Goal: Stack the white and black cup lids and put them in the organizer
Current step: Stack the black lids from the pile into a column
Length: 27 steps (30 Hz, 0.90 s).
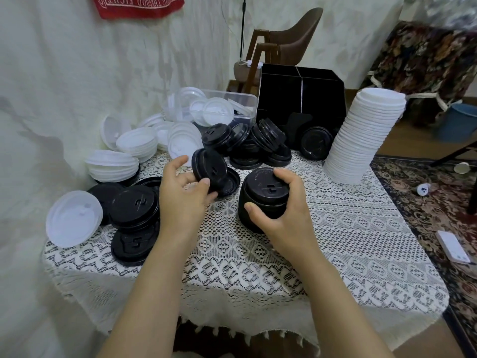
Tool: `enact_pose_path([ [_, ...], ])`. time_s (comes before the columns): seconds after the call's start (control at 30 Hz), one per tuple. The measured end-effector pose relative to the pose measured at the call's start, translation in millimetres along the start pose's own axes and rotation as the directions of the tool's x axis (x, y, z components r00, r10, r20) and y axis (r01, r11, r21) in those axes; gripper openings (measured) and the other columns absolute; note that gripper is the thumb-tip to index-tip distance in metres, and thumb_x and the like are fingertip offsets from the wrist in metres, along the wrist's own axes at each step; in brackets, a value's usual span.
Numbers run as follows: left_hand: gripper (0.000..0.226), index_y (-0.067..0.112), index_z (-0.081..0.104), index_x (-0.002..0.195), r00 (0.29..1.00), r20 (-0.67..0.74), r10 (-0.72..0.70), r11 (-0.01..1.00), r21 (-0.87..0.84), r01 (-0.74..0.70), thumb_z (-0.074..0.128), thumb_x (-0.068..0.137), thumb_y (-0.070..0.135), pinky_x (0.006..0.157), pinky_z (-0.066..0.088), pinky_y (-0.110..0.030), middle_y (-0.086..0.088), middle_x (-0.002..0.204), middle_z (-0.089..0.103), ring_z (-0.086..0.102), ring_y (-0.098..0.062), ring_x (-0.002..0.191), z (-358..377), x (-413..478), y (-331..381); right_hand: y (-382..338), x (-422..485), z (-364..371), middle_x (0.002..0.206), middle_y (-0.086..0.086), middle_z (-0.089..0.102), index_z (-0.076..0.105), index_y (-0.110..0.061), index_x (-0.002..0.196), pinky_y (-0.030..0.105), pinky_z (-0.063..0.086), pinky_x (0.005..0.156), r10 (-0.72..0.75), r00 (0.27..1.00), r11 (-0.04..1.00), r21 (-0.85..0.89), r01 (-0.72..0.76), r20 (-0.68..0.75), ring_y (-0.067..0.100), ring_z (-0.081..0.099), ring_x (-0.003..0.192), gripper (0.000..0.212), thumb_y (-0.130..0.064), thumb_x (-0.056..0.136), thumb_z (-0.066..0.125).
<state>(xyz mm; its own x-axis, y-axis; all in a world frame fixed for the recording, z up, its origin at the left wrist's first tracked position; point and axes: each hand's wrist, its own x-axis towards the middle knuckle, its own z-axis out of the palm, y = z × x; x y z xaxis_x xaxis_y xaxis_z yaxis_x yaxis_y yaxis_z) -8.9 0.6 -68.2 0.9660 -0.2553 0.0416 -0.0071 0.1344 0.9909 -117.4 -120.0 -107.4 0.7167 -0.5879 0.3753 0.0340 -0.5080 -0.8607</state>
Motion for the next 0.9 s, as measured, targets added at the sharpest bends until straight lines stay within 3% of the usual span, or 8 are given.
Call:
enact_pose_path([
  [0.17, 0.068, 0.022, 0.035, 0.140, 0.980, 0.078, -0.184, 0.979, -0.073, 0.190, 0.052, 0.087, -0.017, 0.071, 0.061, -0.033, -0.012, 0.112, 0.053, 0.065, -0.025, 0.097, -8.9, -15.4, 4.8, -0.5, 0.0, 0.8, 0.127, -0.008, 0.049, 0.040, -0.026, 0.131, 0.011, 0.041, 0.096, 0.006, 1.000, 1.000, 0.005, -0.006, -0.002, -0.001, 0.050, 0.116, 0.069, -0.039, 0.073, 0.076],
  [0.3, 0.068, 0.022, 0.040, 0.138, 0.969, 0.099, -0.225, 0.950, 0.241, 0.196, 0.064, 0.083, -0.008, 0.078, 0.059, -0.037, -0.004, 0.114, 0.050, 0.062, -0.025, 0.101, -14.8, -19.4, -7.0, 0.8, 0.0, -0.1, 0.127, -0.006, 0.049, 0.040, -0.027, 0.130, 0.012, 0.041, 0.096, 0.007, 1.000, 1.000, 0.012, -0.007, 0.001, 0.001, 0.051, 0.116, 0.067, -0.027, 0.077, 0.081],
  [0.37, 0.070, 0.021, 0.042, 0.140, 0.979, 0.110, -0.174, 0.856, 0.508, 0.095, 0.072, 0.079, 0.003, 0.092, 0.053, -0.040, 0.000, 0.124, 0.042, 0.060, -0.024, 0.103, -17.5, -17.9, -9.8, 0.9, -0.1, -0.3, 0.127, -0.007, 0.048, 0.040, -0.028, 0.130, 0.011, 0.040, 0.096, 0.007, 1.000, 1.000, 0.013, -0.007, 0.001, 0.000, 0.051, 0.116, 0.067, -0.025, 0.077, 0.081],
  [0.43, 0.068, 0.016, 0.043, 0.139, 0.984, 0.139, -0.114, 0.735, 0.678, -0.011, 0.075, 0.079, 0.010, 0.097, 0.042, -0.028, 0.004, 0.119, 0.030, 0.056, -0.020, 0.101, -18.5, -19.1, -8.6, 0.4, -0.1, -0.1, 0.126, -0.008, 0.049, 0.039, -0.028, 0.129, 0.009, 0.040, 0.095, 0.011, 1.000, 1.000, 0.020, -0.012, 0.002, -0.002, 0.051, 0.115, 0.067, -0.024, 0.077, 0.081],
  [0.53, 0.065, 0.010, 0.042, 0.135, 0.984, 0.157, -0.089, 0.571, 0.817, -0.079, 0.076, 0.081, 0.021, 0.089, 0.036, -0.025, -0.002, 0.126, 0.029, 0.049, -0.020, 0.101, -20.4, -20.6, -6.9, 0.1, -0.3, -0.3, 0.125, -0.011, 0.048, 0.038, -0.030, 0.128, 0.006, 0.039, 0.092, 0.012, 1.000, 1.000, 0.021, -0.012, -0.004, -0.005, 0.050, 0.114, 0.067, -0.024, 0.077, 0.081],
  [0.7, 0.072, 0.006, 0.039, 0.134, 0.974, 0.199, -0.112, 0.343, 0.927, -0.150, 0.075, 0.080, 0.037, 0.103, 0.032, -0.035, -0.011, 0.136, 0.040, 0.033, -0.030, 0.129, -21.7, -18.4, -8.4, 0.6, 0.4, -0.3, 0.125, -0.010, 0.048, 0.038, -0.032, 0.127, 0.005, 0.038, 0.092, 0.011, 1.000, 1.000, 0.013, -0.011, -0.005, -0.007, 0.049, 0.113, 0.066, -0.025, 0.077, 0.081],
  [0.8, 0.097, 0.012, 0.017, 0.151, 0.953, 0.285, -0.102, 0.418, 0.881, -0.219, 0.078, 0.078, 0.031, 0.114, 0.021, -0.033, -0.003, 0.153, 0.027, 0.018, -0.023, 0.142, -24.9, -15.1, -10.7, 1.0, 0.4, -0.3, 0.126, -0.008, 0.048, 0.039, -0.031, 0.127, 0.007, 0.038, 0.093, -0.003, 1.000, 1.000, 0.021, 0.004, -0.004, -0.004, 0.049, 0.114, 0.066, -0.029, 0.076, 0.080],
  [0.9, 0.100, 0.020, 0.016, 0.153, 0.919, 0.379, -0.106, 0.525, 0.807, -0.272, 0.079, 0.076, 0.024, 0.117, 0.022, -0.031, 0.004, 0.158, 0.022, 0.021, -0.013, 0.144, -25.9, -12.9, -10.9, 0.8, 1.2, 0.3, 0.126, -0.008, 0.047, 0.039, -0.030, 0.128, 0.006, 0.037, 0.094, -0.007, 1.000, 1.000, 0.028, 0.007, -0.003, -0.004, 0.048, 0.115, 0.066, -0.034, 0.073, 0.077],
])
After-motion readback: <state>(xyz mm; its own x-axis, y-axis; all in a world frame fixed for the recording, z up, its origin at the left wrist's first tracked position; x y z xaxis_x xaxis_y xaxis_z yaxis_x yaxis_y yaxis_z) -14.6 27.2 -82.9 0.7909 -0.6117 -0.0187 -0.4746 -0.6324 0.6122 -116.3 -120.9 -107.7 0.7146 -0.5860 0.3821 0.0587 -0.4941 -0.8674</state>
